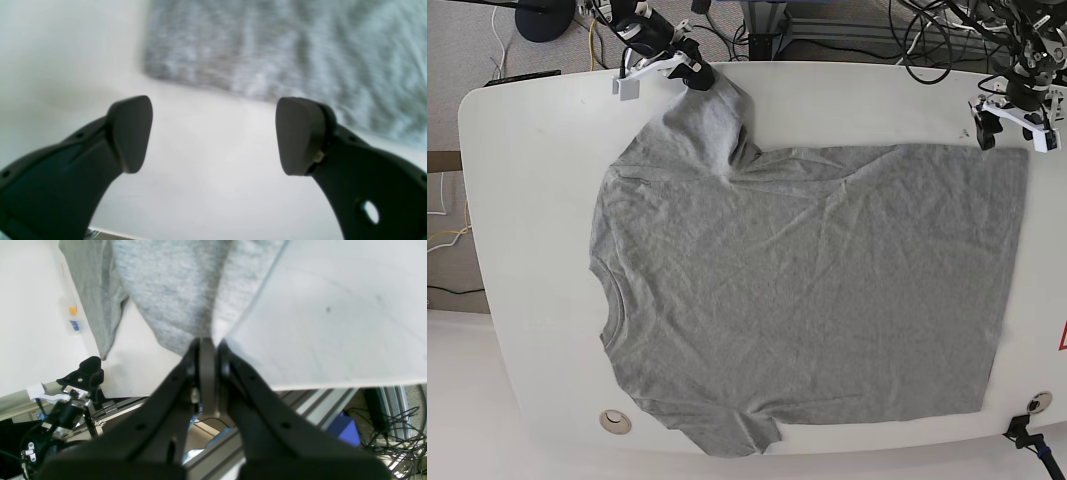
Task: Fold the T-shirt properly
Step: 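Grasp the shirt edge with both grippers, right at the sleeve, left at the hem corner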
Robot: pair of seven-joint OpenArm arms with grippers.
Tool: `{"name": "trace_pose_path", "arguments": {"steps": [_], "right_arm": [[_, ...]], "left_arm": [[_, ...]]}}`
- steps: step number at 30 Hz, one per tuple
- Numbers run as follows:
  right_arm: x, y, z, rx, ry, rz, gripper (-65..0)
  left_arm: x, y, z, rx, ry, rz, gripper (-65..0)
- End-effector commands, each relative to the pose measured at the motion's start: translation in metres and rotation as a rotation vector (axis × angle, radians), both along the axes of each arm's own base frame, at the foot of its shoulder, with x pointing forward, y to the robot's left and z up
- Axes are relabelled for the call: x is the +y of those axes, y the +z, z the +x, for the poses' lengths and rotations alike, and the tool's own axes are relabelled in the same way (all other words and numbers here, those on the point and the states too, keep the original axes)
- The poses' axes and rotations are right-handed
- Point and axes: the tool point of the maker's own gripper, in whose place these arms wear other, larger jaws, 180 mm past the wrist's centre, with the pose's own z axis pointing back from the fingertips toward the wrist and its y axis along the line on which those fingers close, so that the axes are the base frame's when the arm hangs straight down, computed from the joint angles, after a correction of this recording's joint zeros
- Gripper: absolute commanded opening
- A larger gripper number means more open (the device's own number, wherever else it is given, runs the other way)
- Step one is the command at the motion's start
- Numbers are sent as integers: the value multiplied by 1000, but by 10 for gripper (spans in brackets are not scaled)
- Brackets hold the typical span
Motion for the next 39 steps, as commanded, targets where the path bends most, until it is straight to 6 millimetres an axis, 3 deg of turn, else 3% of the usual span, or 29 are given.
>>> {"name": "trace_pose_path", "arguments": {"steps": [1,16,24,28,34,39], "right_arm": [[0,3,0,-8,1,3,-650],[2,5,5,-16,15,9,-650],[2,4,5,-16,15,9,-650],[2,4,5,-16,15,9,-650],[0,-13,-1,32,8,10,-650],[0,-16,-3,40,6,11,-650]], "left_arm": [[16,15,15,-47,-3,34,-109],[36,7,30,-38,23,18,-109],[29,7,41,-47,-1,11,-110],[30,-3,37,-25,11,-7,-110],[30,-9,39,-23,27,-34,-110],[13,-9,42,-31,-78,-52,-112]]}}
